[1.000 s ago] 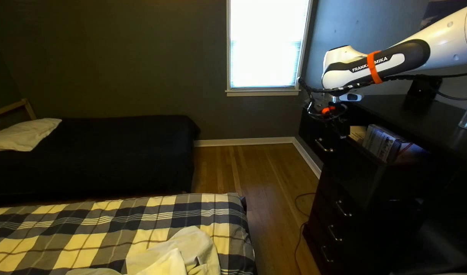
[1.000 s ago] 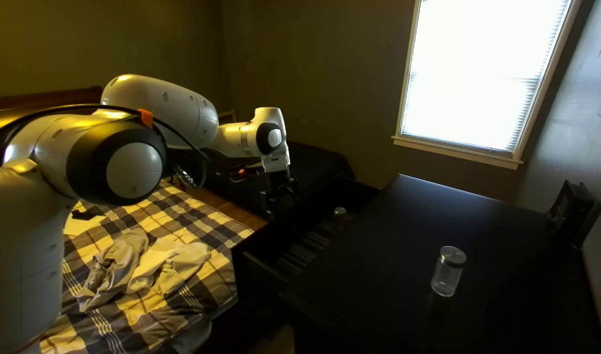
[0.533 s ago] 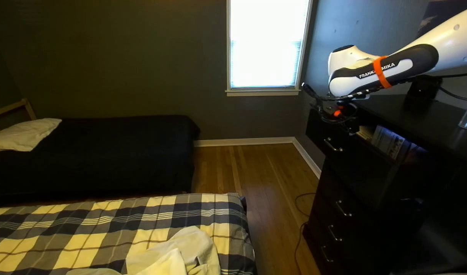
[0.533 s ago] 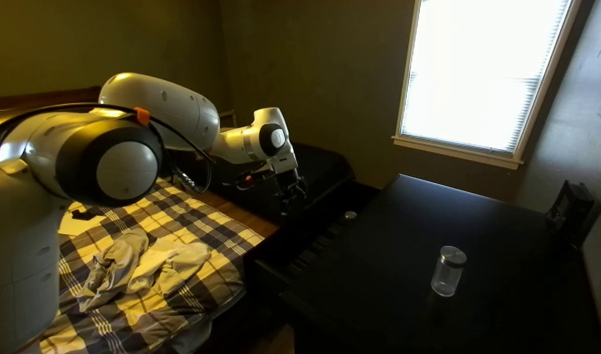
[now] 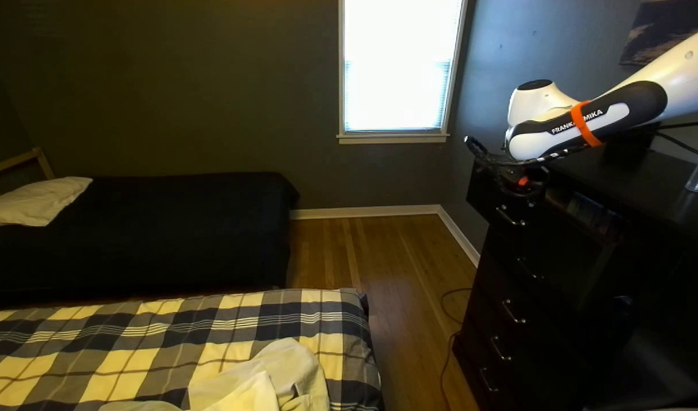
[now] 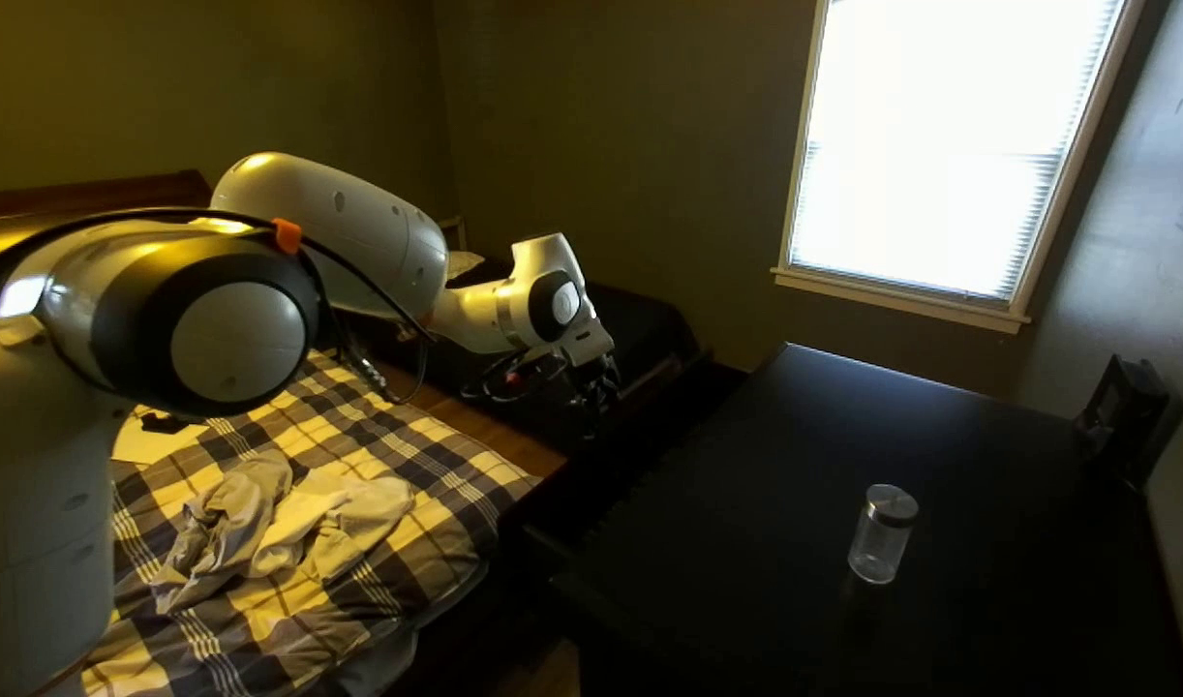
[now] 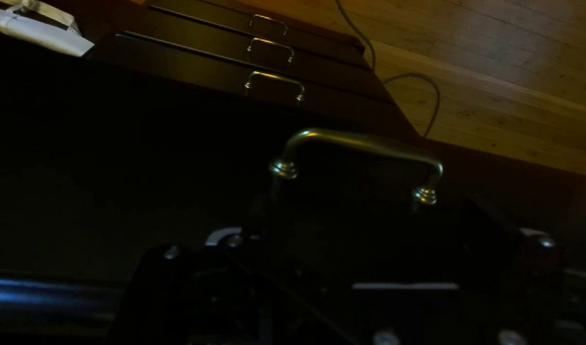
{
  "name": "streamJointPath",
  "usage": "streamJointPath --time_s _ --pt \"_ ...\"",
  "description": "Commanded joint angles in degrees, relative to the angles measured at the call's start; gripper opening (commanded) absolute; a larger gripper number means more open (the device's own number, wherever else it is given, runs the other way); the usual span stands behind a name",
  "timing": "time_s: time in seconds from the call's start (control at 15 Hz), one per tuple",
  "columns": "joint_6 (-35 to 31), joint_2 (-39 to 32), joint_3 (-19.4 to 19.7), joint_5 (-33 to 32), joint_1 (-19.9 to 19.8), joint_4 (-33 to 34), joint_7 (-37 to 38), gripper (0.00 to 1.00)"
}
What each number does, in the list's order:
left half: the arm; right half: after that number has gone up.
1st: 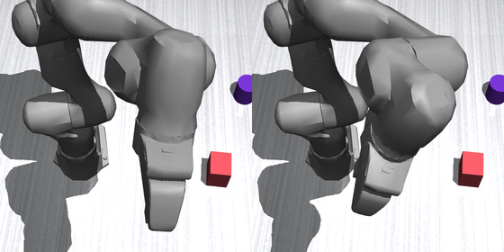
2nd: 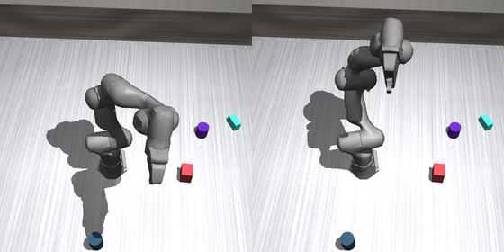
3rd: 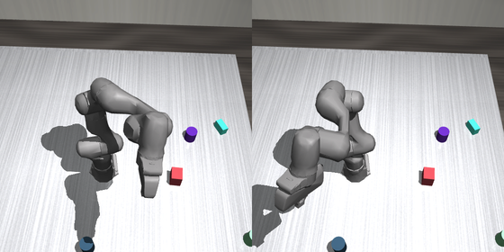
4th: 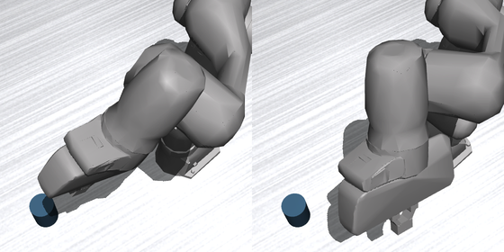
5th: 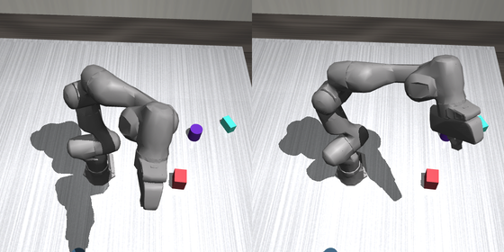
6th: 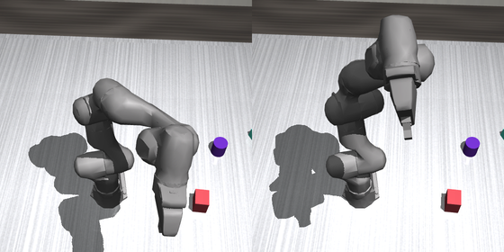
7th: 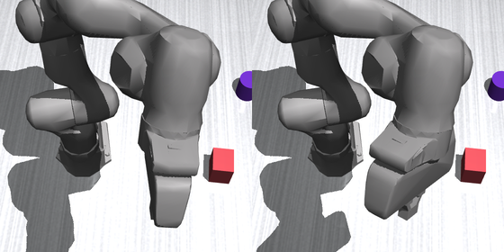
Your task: Put the jar on the counter and close the drawer
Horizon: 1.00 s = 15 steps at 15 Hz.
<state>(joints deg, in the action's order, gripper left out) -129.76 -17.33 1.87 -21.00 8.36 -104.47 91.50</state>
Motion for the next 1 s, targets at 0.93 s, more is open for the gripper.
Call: streamJointPath --time_s 0.93 --pt "0.47 6.13 5.15 -4.18 -4.4 -7.49 -0.22 1.0"
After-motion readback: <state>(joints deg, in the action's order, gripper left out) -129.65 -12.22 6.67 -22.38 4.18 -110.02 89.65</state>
